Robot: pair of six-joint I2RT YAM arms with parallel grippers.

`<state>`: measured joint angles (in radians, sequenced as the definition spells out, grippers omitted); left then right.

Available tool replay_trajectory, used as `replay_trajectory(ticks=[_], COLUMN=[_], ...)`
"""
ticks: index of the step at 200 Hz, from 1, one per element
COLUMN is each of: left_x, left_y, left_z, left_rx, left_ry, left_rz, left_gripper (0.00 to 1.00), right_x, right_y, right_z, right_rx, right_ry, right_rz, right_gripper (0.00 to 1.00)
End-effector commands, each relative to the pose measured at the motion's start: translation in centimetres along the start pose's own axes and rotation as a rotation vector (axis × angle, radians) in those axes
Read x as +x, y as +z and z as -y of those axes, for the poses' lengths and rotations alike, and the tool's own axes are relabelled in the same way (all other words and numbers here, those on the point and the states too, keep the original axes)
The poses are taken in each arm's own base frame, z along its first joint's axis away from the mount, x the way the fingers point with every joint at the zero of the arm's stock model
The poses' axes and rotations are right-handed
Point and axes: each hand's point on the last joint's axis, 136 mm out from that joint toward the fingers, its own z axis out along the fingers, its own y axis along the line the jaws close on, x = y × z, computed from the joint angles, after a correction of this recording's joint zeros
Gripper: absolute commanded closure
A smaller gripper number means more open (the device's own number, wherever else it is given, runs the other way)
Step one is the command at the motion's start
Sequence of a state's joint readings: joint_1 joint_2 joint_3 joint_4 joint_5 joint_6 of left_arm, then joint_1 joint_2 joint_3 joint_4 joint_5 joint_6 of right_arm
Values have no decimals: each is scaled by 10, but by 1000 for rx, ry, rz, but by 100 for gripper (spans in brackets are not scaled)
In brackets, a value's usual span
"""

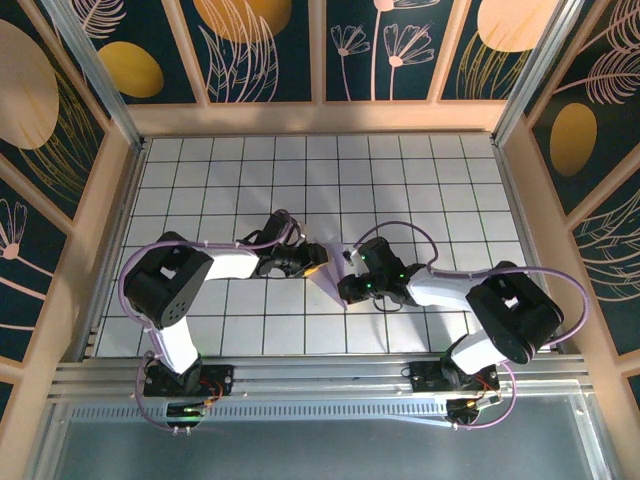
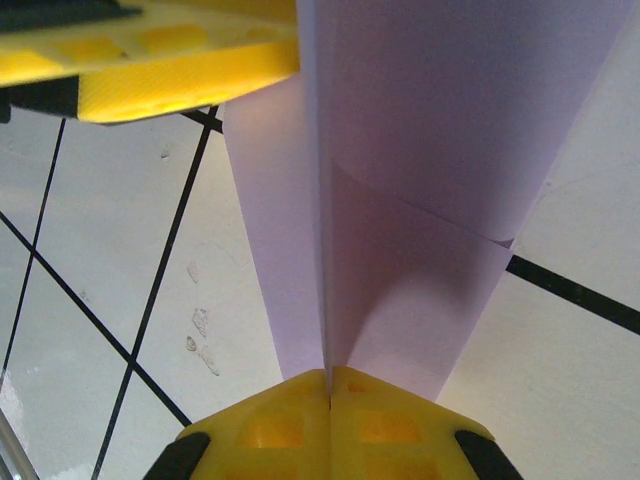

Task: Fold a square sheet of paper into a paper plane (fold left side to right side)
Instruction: Fourth fold the wing at the center of the table.

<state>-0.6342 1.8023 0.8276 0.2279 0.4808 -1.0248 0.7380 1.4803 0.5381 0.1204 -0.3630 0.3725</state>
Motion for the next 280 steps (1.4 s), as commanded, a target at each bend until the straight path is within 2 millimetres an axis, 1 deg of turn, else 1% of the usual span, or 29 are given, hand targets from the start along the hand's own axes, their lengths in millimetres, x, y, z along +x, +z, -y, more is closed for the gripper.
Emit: replay_trajectory(ticks=[1, 21, 67, 113, 187, 249, 280], left_x=[-3, -4, -2, -4, -3, -4, -4], left_y=[5, 5, 9, 12, 13, 13, 13], left_z=[0, -2, -12, -18, -34, -38, -39], left_rx=[-24, -32, -80, -118, -205, -228, -232], left_ry=[5, 6, 4, 6, 21, 19, 16], left_rz=[2, 4, -12, -14, -25, -19, -19], left_gripper=[57, 57, 56, 55, 55, 55, 56], right_x=[6, 8, 9, 12, 9, 3, -5], right_y=[3, 4, 7, 9, 7, 2, -6], right_z=[4, 5, 4, 4, 5, 0, -6], right_rx=[-12, -20, -64, -94, -105, -127, -148], right_ry=[13, 15, 36, 55, 69, 64, 59], right_rz=[-18, -26, -40, -55, -49, -31, -6], right_gripper=[100, 100, 100, 100, 100, 86, 75])
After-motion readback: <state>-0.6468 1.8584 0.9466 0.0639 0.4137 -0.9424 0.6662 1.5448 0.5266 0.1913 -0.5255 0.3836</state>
